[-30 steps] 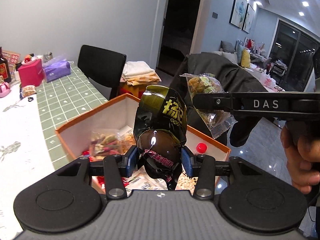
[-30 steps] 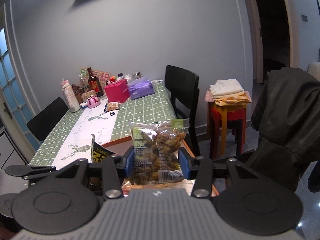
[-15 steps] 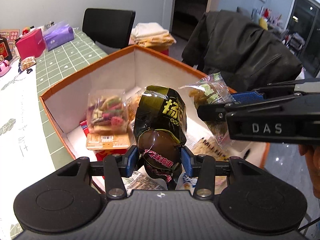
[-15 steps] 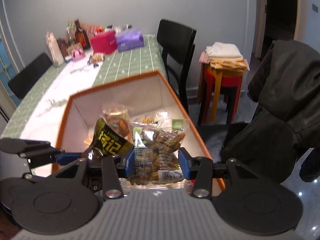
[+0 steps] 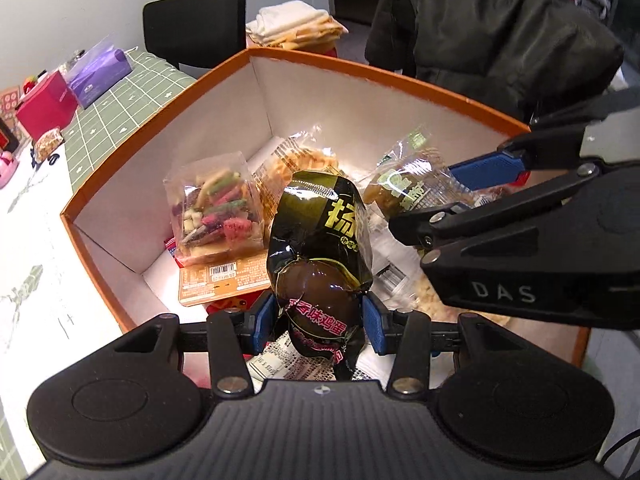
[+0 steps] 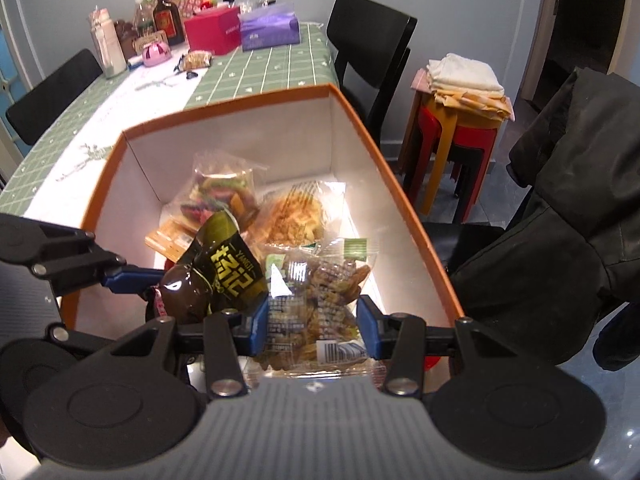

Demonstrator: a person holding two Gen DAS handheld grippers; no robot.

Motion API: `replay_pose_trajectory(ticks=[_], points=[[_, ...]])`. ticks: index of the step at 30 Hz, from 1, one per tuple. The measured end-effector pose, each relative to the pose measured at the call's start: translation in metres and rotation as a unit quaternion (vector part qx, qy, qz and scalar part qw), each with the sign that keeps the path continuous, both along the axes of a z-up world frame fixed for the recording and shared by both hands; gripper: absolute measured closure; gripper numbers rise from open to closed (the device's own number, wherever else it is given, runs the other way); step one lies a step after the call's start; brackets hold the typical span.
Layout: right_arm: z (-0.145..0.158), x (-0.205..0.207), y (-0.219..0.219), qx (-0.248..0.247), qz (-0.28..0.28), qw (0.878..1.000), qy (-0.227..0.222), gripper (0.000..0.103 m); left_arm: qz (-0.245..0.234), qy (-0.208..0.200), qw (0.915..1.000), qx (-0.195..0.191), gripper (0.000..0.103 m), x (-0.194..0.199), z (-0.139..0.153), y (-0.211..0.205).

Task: Organize snacks
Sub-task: 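Lower both snacks into the box and open both tools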

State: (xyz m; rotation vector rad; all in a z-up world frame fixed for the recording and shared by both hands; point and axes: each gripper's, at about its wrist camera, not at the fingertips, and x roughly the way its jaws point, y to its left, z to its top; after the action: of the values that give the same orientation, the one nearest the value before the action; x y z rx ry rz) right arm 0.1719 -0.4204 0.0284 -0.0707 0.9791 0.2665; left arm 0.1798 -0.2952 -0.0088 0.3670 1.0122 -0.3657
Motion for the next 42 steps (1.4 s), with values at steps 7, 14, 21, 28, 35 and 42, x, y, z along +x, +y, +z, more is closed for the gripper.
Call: replay_pose_trajectory(ticks=[7,14,21,28,35,42], points=[[-0.007,0.007,0.005,-0.018,0.010,1.000,0.011,0.059,-0.016,0.003,0.9992,0.036,0.050,0.007,-0.006,-0.008],[-0.013,0.015,0.008,-0.025,0.019,0.999,0.024,0.059,-0.015,0.016,0.9983,0.054,0.050,0.019,-0.009,-0.010],[-0.015,0.020,0.011,-0.032,0.026,0.999,0.022,0.057,-0.008,0.028,0.9977,0.061,0.049,0.024,-0.012,-0.013],[-0.015,0.019,0.013,-0.036,0.032,0.999,0.022,0.055,-0.004,0.031,0.9973,0.066,0.041,0.023,-0.012,-0.013],[-0.012,0.016,0.010,-0.025,0.032,0.999,0.027,0.052,-0.009,0.028,0.9964,0.079,0.033,0.016,-0.005,-0.015],[0.008,0.005,0.001,0.002,0.021,1.000,0.009,0.044,-0.022,0.005,0.9963,0.083,0.033,0.004,0.016,-0.020]])
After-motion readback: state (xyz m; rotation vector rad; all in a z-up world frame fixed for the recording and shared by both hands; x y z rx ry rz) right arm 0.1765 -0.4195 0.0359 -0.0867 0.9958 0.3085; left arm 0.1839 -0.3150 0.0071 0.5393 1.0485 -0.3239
